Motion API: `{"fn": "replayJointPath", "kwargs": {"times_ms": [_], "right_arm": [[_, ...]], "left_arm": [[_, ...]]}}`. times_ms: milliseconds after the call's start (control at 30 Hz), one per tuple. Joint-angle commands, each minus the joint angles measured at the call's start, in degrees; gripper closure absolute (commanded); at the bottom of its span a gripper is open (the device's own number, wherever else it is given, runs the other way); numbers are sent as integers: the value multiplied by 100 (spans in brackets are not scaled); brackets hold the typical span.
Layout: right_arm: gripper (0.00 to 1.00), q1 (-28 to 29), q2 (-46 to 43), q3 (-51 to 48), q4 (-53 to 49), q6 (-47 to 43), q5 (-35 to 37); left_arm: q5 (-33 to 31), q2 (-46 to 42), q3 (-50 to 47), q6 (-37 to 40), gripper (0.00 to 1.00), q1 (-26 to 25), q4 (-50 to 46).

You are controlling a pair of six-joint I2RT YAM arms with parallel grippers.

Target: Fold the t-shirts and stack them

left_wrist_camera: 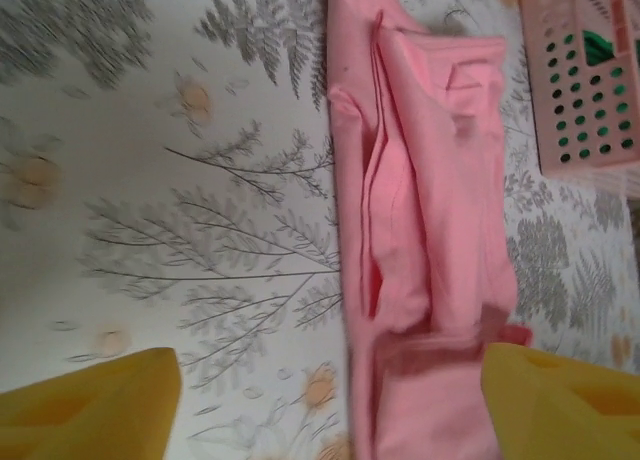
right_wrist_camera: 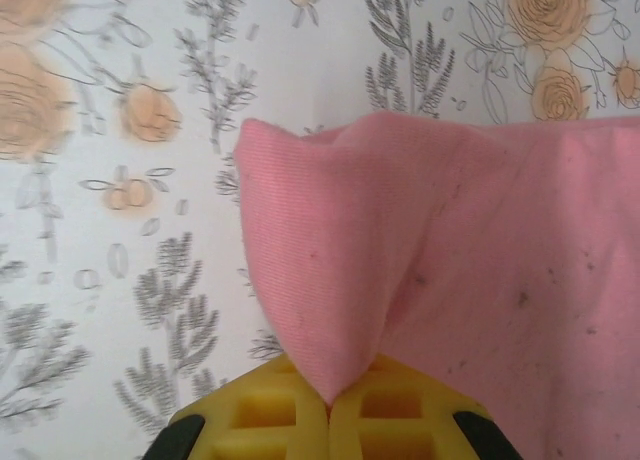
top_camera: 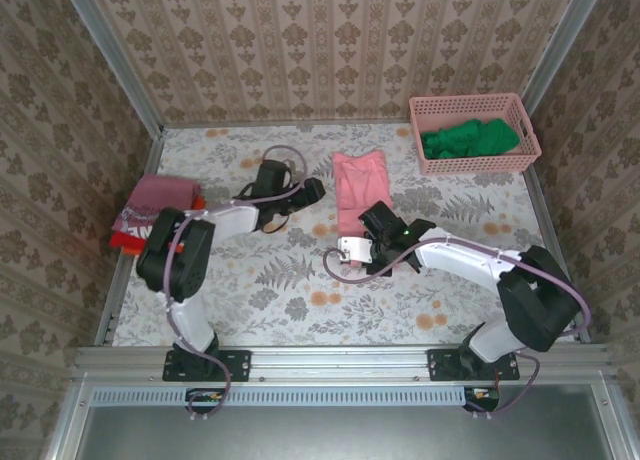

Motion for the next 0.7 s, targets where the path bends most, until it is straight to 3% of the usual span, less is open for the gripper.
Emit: {"fn": "replayJointPath", "kwargs": {"times_ms": [0, 167, 667], "right_arm": [[100, 60, -350, -138, -410, 323, -302], [100, 115, -431, -74, -776, 450, -547], [100, 222, -672, -105, -871, 675, -605]], "left_arm": [[69, 330, 605, -456, 31, -154, -553], [111, 956, 1312, -369, 50, -166, -969], [871, 1947, 1814, -829, 75, -227, -560]]}}
